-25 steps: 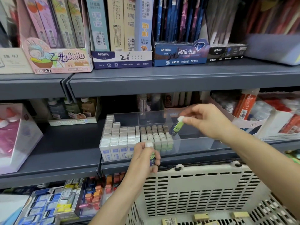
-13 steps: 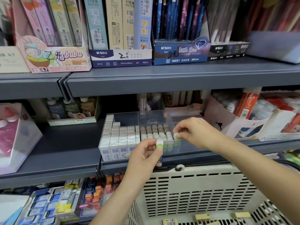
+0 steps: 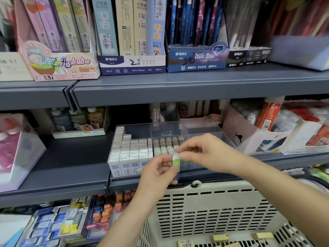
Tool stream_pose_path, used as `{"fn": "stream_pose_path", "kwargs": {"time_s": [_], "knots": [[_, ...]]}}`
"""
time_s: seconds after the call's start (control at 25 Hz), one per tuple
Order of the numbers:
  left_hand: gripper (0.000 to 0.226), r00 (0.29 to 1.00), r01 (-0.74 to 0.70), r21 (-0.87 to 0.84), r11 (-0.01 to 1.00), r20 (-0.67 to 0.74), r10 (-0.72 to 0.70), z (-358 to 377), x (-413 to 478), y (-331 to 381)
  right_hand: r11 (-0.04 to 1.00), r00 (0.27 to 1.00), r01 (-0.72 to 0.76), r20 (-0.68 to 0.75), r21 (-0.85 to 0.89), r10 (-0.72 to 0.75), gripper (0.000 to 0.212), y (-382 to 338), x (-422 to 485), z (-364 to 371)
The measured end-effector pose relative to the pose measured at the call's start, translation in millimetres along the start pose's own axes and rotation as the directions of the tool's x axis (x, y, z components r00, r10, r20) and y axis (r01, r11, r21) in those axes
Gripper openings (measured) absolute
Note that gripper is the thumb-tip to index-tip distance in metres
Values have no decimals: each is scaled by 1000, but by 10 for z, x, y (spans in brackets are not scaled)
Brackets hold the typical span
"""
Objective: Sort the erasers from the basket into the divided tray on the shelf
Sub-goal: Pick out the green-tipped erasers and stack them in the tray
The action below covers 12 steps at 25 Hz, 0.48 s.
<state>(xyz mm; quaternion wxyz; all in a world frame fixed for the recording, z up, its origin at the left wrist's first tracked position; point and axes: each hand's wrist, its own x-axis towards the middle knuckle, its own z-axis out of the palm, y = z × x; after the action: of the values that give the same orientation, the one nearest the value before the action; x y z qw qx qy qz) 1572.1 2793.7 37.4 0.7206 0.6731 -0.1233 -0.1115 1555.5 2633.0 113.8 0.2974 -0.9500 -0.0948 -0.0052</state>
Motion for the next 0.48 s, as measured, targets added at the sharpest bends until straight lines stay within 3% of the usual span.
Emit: {"fn": "stream_pose_path", "kwargs": {"time_s": [0.12, 0.24, 0.36, 0.48], "knots": [[18, 1000, -6, -13, 1000, 22, 7, 3, -6, -6, 996, 999, -7, -35, -91, 4, 24, -20, -18, 100], [21, 999, -32, 20, 999, 16, 32, 3, -13, -17, 998, 1000, -1, -24, -68, -1, 13, 4, -4, 46], [28, 987, -97, 297, 950, -96, 131, -21, 1, -60, 998, 979, -50, -196, 40, 57, 3, 103, 108, -191], [30, 982, -107, 502, 858, -84, 171, -14, -8, -89, 991, 938, -132, -325, -12, 121, 6, 233, 216, -328]]}}
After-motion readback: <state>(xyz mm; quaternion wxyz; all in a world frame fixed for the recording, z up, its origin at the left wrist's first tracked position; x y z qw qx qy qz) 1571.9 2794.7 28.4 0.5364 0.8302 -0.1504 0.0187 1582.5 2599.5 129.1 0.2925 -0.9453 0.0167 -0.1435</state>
